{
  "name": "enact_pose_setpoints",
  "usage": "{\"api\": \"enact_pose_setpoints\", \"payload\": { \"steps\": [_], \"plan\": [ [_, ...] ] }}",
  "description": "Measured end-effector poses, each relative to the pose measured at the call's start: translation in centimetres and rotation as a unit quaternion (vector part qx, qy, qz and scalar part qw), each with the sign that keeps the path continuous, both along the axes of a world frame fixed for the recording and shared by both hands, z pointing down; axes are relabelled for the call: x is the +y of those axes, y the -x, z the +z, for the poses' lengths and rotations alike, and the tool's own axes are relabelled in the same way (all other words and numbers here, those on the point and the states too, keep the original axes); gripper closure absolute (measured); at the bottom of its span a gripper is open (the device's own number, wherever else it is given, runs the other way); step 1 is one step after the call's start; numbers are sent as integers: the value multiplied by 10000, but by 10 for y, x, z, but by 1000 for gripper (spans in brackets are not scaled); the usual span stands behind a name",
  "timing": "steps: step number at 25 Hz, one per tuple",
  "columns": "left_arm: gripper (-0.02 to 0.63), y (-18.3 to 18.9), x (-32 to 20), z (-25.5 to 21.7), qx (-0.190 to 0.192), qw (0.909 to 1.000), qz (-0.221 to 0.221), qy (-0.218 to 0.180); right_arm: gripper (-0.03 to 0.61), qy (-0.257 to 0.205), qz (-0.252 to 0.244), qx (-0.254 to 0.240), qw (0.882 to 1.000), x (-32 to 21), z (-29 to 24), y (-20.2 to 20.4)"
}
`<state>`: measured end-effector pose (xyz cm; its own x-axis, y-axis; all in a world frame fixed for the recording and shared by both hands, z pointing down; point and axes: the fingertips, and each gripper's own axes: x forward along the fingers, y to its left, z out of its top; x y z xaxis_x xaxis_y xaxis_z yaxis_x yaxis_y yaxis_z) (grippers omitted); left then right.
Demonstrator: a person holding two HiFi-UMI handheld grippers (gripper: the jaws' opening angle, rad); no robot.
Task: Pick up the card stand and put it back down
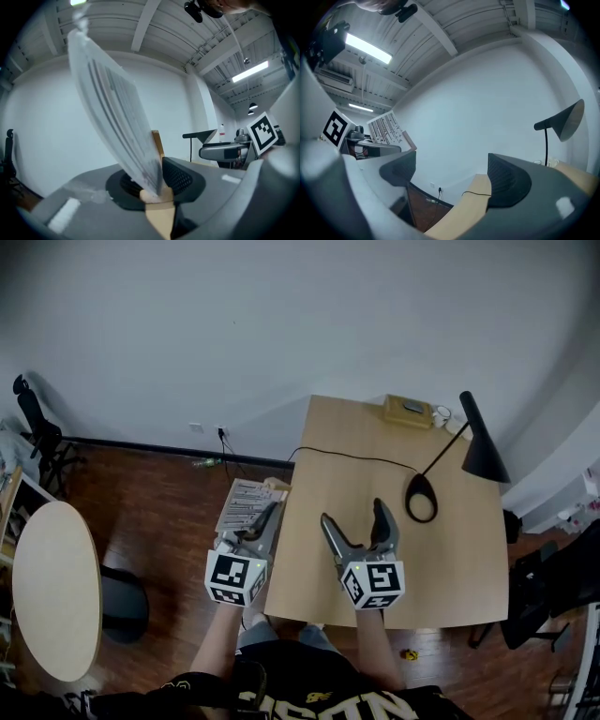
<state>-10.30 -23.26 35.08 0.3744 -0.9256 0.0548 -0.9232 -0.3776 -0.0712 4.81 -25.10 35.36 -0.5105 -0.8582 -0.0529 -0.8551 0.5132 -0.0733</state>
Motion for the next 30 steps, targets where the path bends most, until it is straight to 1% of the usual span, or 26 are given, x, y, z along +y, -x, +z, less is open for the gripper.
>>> {"api": "enact_pose_setpoints", "payload": {
  "steps": [3, 6, 10, 12, 16, 18, 21, 26, 30],
  "plan": [
    [502, 4, 19, 0, -49, 10000, 73, -26, 95, -16, 172, 40, 9998, 23, -1, 0],
    [502, 9, 39, 2, -17, 9998, 187, -78, 95, -8, 501, 93, 9987, 45, 1, -6],
    [503, 13, 68, 14, 158, 9990, 415, 44, 95, 176, 1036, 382, 9937, 81, 17, -18],
    [504, 14, 81, 18, 183, 9983, 530, 124, 95, 296, 1199, 405, 9915, 98, 23, -20],
    [505, 18, 98, 23, 205, 9969, 704, 291, 95, 445, 1203, 355, 9911, 119, 22, -5],
    [506, 22, 104, 23, 149, 9967, 747, 271, 95, 395, 1199, 335, 9914, 121, 16, 7],
    [506, 25, 104, 16, 79, 9975, 682, 151, 95, 208, 1175, 273, 9925, 113, 2, 17],
    [506, 12, 103, 5, -7, 9980, 625, 94, 95, 59, 1232, 258, 9920, 108, -17, 2],
    [506, 6, 101, 7, 35, 9984, 553, 136, 95, 77, 1198, 267, 9924, 108, -16, -4]
  ]
}}
